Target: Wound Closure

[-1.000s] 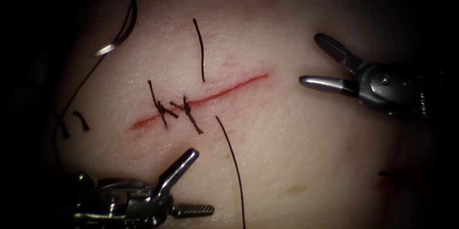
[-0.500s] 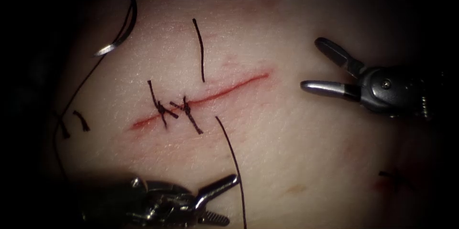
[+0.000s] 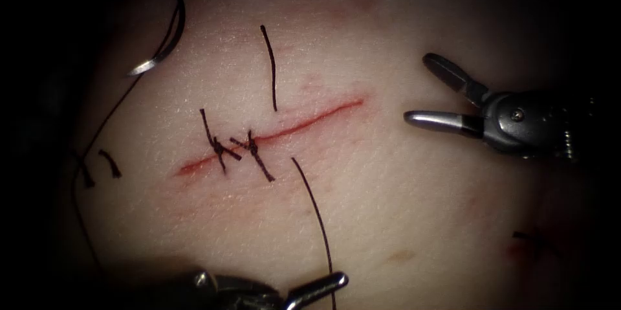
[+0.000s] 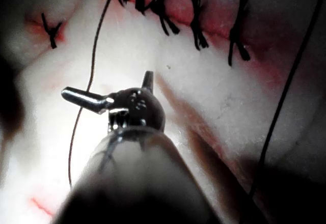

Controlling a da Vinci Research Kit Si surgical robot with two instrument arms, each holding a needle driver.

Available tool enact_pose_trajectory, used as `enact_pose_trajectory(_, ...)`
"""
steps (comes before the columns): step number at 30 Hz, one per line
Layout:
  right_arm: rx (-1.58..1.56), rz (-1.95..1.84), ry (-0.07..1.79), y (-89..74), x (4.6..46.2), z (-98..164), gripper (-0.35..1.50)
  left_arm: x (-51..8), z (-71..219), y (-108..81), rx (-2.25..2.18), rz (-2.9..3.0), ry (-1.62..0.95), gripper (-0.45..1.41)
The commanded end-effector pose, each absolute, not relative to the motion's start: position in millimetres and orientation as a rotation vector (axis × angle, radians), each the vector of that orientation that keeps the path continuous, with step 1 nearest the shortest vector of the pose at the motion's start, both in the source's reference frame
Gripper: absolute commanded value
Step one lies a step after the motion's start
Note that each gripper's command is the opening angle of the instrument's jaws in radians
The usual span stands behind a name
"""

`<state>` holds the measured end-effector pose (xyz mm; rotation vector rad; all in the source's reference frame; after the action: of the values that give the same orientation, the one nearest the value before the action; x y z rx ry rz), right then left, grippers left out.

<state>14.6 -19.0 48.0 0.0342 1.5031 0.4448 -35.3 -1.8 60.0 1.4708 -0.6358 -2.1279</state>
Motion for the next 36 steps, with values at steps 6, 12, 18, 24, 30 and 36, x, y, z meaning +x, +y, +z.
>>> enact_pose_trajectory(6, 0.041, 0.445, 1.508, -20.0, 15.4, 48.4, 0.86, -36.6, 60.5, -2.1, 1.465, -2.128, -0.642, 1.11)
enact_pose_trajectory(12, 0.046, 0.449, 1.509, -20.0, 15.5, 48.5, 0.84, -36.7, 58.6, -2.8, 1.457, -2.085, -0.656, 1.03)
enact_pose_trajectory(18, 0.048, 0.445, 1.506, -20.0, 15.7, 48.5, 0.84, -36.7, 57.8, -3.3, 1.446, -2.063, -0.666, 0.51)
enact_pose_trajectory(24, 0.073, 0.404, 1.511, -20.8, 15.9, 48.6, 0.74, -35.4, 56.8, -1.6, 1.436, -2.088, -0.622, -0.45)
enact_pose_trajectory(30, 0.095, 0.082, 1.535, -23.1, 16.9, 48.4, 0.66, -32.9, 54.7, 3.0, 1.5, -2.098, -0.618, -0.45)
enact_pose_trajectory(36, -0.011, -0.136, 1.567, -25.4, 18.9, 46.9, 0.74, -33.1, 54.6, 3.9, 1.505, -2.106, -0.618, -0.45)
